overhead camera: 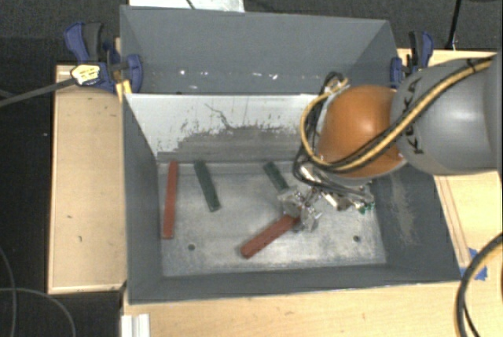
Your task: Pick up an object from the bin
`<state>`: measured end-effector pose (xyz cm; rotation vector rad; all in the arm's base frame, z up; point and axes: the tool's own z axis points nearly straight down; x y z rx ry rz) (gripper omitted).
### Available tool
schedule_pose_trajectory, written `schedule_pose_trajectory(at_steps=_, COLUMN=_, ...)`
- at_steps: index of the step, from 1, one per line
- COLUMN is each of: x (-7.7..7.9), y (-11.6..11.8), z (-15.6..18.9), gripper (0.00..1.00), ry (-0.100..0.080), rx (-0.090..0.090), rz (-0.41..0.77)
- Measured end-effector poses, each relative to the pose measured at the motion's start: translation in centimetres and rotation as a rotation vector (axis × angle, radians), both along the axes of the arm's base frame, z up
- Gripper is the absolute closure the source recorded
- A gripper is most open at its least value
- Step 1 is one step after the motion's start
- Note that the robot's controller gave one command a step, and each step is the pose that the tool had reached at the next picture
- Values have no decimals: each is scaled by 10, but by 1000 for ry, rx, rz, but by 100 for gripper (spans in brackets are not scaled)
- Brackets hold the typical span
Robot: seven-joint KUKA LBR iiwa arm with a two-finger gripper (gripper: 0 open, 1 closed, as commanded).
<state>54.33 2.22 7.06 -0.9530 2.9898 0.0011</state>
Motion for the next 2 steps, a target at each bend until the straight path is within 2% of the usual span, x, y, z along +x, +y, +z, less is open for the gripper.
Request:
schedule_pose_trajectory(at_steps=1, x=0, y=0, z=0, gripper=100, ry=0, rx=0, rz=-1)
schedule_pose_trajectory(at_steps=2, x=-55, y=3, z=198, gripper=100, ry=3, rx=-1, rz=6)
